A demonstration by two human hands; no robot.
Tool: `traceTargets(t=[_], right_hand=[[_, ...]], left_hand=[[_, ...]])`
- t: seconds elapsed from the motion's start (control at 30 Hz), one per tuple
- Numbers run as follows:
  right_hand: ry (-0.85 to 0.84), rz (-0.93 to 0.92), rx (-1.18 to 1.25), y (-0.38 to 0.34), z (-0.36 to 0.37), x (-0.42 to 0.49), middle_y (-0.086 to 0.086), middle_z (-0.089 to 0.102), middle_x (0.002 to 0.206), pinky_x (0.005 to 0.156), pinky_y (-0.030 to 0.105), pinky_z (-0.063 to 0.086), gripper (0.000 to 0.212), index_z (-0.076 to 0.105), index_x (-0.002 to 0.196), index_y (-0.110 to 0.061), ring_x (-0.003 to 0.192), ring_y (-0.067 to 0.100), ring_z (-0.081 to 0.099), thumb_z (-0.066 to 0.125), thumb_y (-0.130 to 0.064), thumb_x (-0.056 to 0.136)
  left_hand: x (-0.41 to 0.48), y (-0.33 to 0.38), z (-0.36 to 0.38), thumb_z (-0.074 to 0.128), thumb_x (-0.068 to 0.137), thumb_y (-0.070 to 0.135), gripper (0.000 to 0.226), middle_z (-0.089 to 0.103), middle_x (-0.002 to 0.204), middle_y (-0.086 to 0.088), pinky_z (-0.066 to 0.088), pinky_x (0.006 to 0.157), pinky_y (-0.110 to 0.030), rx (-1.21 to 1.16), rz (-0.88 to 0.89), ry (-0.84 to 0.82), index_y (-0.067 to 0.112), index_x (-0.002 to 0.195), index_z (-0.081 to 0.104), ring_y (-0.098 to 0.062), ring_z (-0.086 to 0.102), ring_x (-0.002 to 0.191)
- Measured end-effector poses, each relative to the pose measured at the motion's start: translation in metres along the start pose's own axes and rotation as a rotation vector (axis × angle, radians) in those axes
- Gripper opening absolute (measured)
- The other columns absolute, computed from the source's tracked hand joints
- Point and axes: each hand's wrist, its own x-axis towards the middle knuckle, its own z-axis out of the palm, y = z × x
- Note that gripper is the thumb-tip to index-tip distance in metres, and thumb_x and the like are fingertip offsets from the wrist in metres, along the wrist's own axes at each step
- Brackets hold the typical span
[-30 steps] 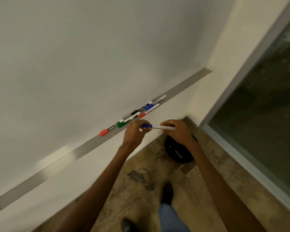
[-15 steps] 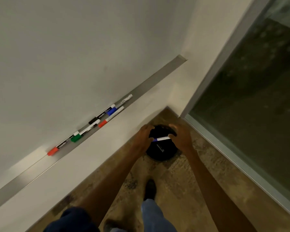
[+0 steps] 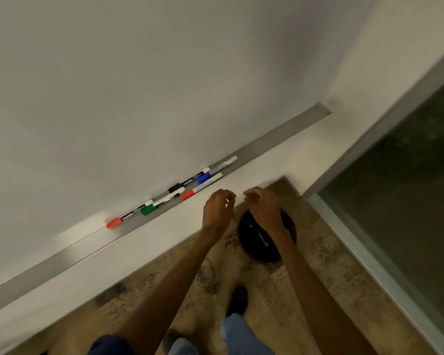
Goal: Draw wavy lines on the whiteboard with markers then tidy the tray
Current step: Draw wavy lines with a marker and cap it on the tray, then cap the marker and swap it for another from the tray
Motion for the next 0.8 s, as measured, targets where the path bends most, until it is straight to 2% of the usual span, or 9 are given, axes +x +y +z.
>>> traceTargets(t=[0.2,0.33,0.47,0.67,0.8], right_hand=[[-0.071,-0.191,-0.025,-0.057,0.044,0.011,-0.003,0.074,0.092,0.078,0.020,0.053,0.013,0.071,0.100,-0.016,0.078,0.002,0.063,0.069,-0.017,0.087],[-0.124,-0.286,-0.008,-0.092,0.076,0.005,-0.002,0.074,0.090,0.077,0.022,0.054,0.015,0.071,0.099,-0.014,0.081,0.007,0.066,0.072,-0.014,0.084],[-0.202,-0.344,-0.002,-0.122,0.111,-0.006,0.001,0.074,0.098,0.083,0.028,0.056,0.019,0.071,0.105,-0.011,0.088,0.013,0.068,0.070,-0.013,0.086],[-0.284,-0.461,-0.096,-0.154,0.167,-0.024,0.002,0.070,0.107,0.088,0.028,0.052,0.020,0.069,0.109,-0.014,0.099,0.016,0.062,0.068,-0.018,0.089],[-0.261,-0.544,-0.201,-0.162,0.201,-0.037,0.007,0.068,0.113,0.096,0.035,0.047,0.026,0.068,0.112,-0.010,0.107,0.023,0.059,0.068,-0.014,0.086]], left_hand=[[-0.009,-0.023,-0.043,0.058,0.094,0.016,0.013,0.067,0.100,0.002,0.052,0.071,-0.028,-0.026,-0.076,0.210,0.017,0.101,0.069,-0.014,0.060,0.086],[-0.022,-0.049,-0.083,0.057,0.092,0.012,0.014,0.066,0.101,0.002,0.049,0.074,-0.027,-0.021,-0.110,0.311,0.017,0.100,0.068,-0.015,0.060,0.090],[-0.037,-0.082,-0.123,0.057,0.093,0.007,0.020,0.067,0.109,-0.003,0.050,0.082,-0.031,0.003,-0.156,0.379,0.012,0.108,0.068,-0.020,0.060,0.099],[-0.067,-0.137,-0.163,0.050,0.083,-0.009,0.036,0.068,0.106,-0.011,0.048,0.077,-0.040,0.216,-0.191,0.374,0.008,0.110,0.067,-0.031,0.061,0.091],[-0.082,-0.171,-0.169,0.050,0.070,-0.017,0.053,0.065,0.115,-0.012,0.045,0.082,-0.040,0.360,-0.166,0.276,0.007,0.115,0.062,-0.032,0.059,0.102]])
